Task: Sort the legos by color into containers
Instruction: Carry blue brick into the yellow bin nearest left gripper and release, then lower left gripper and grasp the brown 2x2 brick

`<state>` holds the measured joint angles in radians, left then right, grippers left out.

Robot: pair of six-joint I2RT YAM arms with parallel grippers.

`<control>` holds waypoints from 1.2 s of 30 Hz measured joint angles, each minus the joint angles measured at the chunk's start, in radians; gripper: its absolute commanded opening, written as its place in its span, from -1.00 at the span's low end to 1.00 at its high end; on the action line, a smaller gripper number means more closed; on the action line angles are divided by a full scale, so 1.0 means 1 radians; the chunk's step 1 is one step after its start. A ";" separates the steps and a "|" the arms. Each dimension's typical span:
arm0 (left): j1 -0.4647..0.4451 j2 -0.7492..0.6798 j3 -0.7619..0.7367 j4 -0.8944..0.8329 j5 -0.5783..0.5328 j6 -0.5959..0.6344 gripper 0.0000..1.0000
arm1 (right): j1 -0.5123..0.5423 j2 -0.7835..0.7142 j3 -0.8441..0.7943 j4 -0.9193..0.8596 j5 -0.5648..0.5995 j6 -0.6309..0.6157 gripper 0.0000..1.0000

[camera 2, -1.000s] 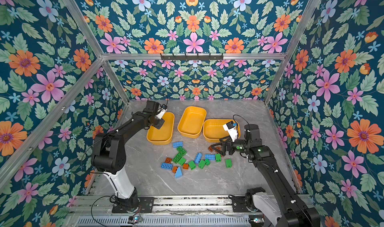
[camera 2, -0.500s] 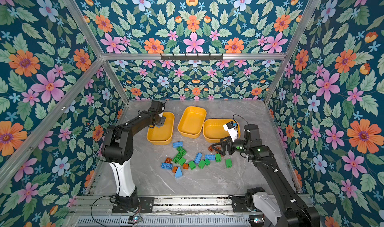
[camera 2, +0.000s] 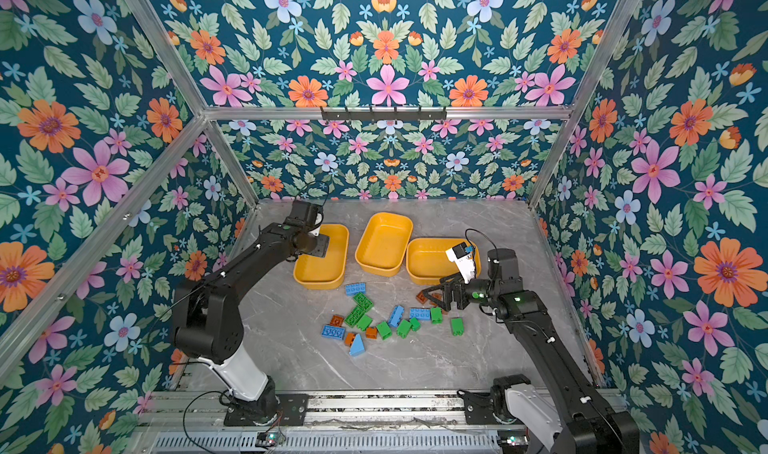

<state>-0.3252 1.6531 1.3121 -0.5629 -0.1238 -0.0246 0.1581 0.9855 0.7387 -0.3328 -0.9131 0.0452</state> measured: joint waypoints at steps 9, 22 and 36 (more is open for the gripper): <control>-0.119 -0.232 -0.241 -0.075 0.034 -0.300 0.34 | 0.000 0.000 0.000 -0.008 -0.012 -0.005 0.98; -0.340 -0.292 -0.403 -0.106 0.020 -0.644 0.31 | 0.000 -0.037 -0.023 -0.031 -0.027 -0.018 0.98; -0.372 -0.174 -0.446 -0.105 0.064 -0.538 0.11 | 0.000 -0.080 -0.053 -0.068 -0.028 -0.023 0.98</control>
<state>-0.6975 1.4788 0.8665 -0.6678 -0.0593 -0.5625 0.1577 0.9054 0.6853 -0.4007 -0.9409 0.0223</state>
